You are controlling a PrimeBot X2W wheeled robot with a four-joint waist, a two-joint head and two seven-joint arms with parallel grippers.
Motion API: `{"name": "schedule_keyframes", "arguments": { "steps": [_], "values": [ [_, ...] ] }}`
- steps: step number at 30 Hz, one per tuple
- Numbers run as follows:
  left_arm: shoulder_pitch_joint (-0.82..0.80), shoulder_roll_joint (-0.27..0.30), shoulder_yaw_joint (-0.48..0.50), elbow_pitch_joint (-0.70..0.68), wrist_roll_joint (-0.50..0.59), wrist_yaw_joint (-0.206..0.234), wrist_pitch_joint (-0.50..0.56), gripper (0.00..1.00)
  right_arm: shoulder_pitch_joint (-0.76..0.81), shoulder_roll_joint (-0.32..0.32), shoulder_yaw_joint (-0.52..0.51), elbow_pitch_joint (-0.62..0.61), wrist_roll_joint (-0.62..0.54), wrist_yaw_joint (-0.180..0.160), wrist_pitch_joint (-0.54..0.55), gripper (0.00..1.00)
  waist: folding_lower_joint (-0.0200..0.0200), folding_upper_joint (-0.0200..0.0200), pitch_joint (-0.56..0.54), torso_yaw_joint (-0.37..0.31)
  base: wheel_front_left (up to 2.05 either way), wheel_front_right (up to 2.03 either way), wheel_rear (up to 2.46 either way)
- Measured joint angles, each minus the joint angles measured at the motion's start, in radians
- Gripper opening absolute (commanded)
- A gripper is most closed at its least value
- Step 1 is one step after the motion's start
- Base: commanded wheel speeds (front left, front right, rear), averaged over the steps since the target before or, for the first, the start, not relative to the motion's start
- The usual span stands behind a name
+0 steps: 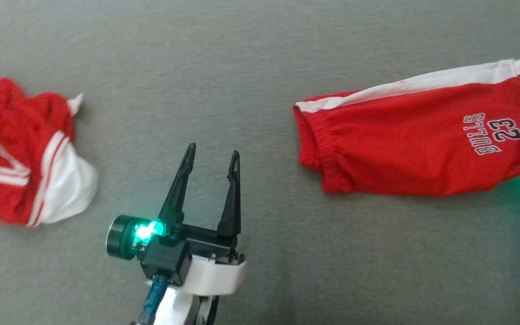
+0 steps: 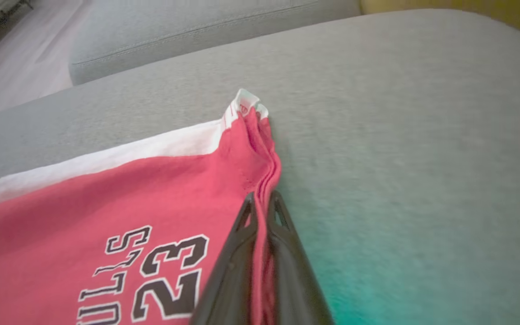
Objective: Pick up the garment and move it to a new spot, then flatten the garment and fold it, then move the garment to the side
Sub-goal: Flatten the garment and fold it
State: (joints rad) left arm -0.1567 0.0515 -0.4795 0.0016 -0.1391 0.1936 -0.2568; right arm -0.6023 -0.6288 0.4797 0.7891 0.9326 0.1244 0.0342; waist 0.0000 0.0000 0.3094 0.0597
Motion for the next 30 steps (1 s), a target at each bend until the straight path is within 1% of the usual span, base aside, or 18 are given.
{"name": "schedule_keyframes", "arguments": {
  "steps": [1, 2, 6, 11, 16, 21, 24, 26, 28, 30],
  "values": [
    [0.000, 0.000, 0.000, 0.002, 0.002, -0.004, 0.000, 1.00, 0.000, -0.010, -0.002, 0.003, 0.000, 0.000, -0.003, 0.00, 0.0000, 0.0000, -0.001, -0.018, 0.00, 0.00, 0.00],
    [0.000, 0.000, 0.000, 0.002, 0.002, -0.004, 0.000, 1.00, 0.000, -0.010, -0.002, 0.003, 0.000, 0.000, -0.003, 0.00, 0.0000, 0.0000, -0.001, -0.018, 0.00, 0.00, 0.00],
    [-0.002, 0.000, 0.004, 0.016, 0.012, -0.018, 0.000, 1.00, 0.000, -0.046, -0.018, 0.023, 0.000, 0.000, -0.039, 0.00, 0.0000, 0.0000, -0.002, -0.079, 0.00, 0.00, 0.00],
    [-0.003, 0.000, 0.015, 0.030, 0.017, -0.019, 0.000, 1.00, 0.000, -0.049, -0.030, 0.001, -0.016, 0.000, -0.084, 0.00, 0.0001, 0.0000, -0.005, -0.121, 0.00, 0.00, 0.00],
    [-0.002, 0.000, 0.020, 0.043, 0.017, -0.028, 0.000, 1.00, -0.002, -0.045, -0.030, -0.121, -0.038, 0.000, -0.114, 0.00, 0.0000, 0.0000, -0.033, -0.131, 0.00, 0.00, 0.00],
    [0.001, 0.000, 0.016, 0.055, 0.009, -0.037, 0.000, 1.00, 0.005, -0.028, -0.029, -0.303, -0.055, 0.000, -0.110, 0.00, 0.0000, 0.0000, -0.061, -0.124, 0.00, 0.00, 0.00],
    [0.002, 0.000, 0.002, 0.057, -0.010, -0.037, 0.000, 1.00, 0.039, 0.011, -0.033, -0.402, -0.073, 0.000, -0.082, 0.00, -0.0001, 0.0000, -0.074, -0.107, 0.00, 0.00, 0.00],
    [0.002, 0.000, -0.006, 0.058, -0.019, -0.036, 0.000, 1.00, 0.081, 0.048, -0.041, -0.446, -0.111, 0.000, -0.067, 0.00, 0.0000, 0.0000, -0.080, -0.089, 0.00, 0.00, 0.00],
    [0.002, 0.000, -0.011, 0.059, -0.021, -0.036, 0.000, 1.00, 0.132, 0.095, -0.052, -0.480, -0.145, 0.000, -0.053, 0.00, 0.0000, 0.0000, -0.086, -0.069, 0.00, 0.00, 0.00],
    [0.002, 0.000, -0.014, 0.059, -0.031, -0.035, 0.000, 1.00, 0.181, 0.158, -0.056, -0.504, -0.177, 0.000, -0.035, 0.00, -0.0001, 0.0000, -0.093, -0.048, 0.00, 0.00, 0.00]
  ]
}}
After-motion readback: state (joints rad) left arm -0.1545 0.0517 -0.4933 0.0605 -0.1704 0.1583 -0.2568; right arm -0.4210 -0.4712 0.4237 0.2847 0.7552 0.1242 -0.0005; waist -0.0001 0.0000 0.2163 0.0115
